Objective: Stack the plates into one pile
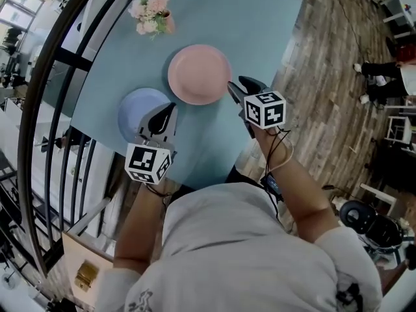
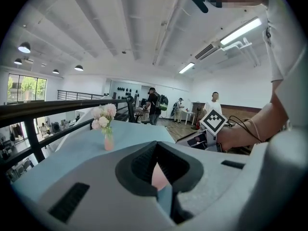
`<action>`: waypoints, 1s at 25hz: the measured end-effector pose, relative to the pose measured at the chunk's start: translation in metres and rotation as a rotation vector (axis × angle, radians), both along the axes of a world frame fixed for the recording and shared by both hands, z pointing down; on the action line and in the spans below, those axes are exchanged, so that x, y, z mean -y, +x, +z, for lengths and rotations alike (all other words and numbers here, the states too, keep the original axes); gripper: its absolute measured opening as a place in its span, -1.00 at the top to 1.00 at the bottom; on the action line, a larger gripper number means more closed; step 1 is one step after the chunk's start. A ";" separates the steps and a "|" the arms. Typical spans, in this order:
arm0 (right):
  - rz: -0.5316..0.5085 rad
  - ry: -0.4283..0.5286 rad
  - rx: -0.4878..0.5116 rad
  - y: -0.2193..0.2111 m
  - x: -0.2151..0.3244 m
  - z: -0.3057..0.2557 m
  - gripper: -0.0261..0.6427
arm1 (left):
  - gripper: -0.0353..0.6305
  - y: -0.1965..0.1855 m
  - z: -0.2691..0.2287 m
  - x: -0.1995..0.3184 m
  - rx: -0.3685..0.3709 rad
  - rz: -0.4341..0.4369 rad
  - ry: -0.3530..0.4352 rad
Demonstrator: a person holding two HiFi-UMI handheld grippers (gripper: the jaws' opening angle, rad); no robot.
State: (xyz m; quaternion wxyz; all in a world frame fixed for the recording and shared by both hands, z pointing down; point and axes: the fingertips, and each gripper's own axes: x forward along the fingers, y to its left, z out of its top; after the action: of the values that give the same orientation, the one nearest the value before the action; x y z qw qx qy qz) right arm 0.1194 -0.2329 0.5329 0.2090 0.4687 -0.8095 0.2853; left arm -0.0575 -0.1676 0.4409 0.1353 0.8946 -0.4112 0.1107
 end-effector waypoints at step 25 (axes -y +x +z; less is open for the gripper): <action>0.026 0.310 -0.054 -0.036 -0.156 -0.104 0.53 | 0.88 0.001 -0.068 -0.111 -0.044 0.189 0.107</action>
State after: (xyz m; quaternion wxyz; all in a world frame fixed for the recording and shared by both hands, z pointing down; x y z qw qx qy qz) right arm 0.0829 -0.0772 0.4284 0.1524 0.5132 -0.8318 0.1470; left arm -0.0561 -0.0564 0.3733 0.0852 0.9376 -0.3271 0.0813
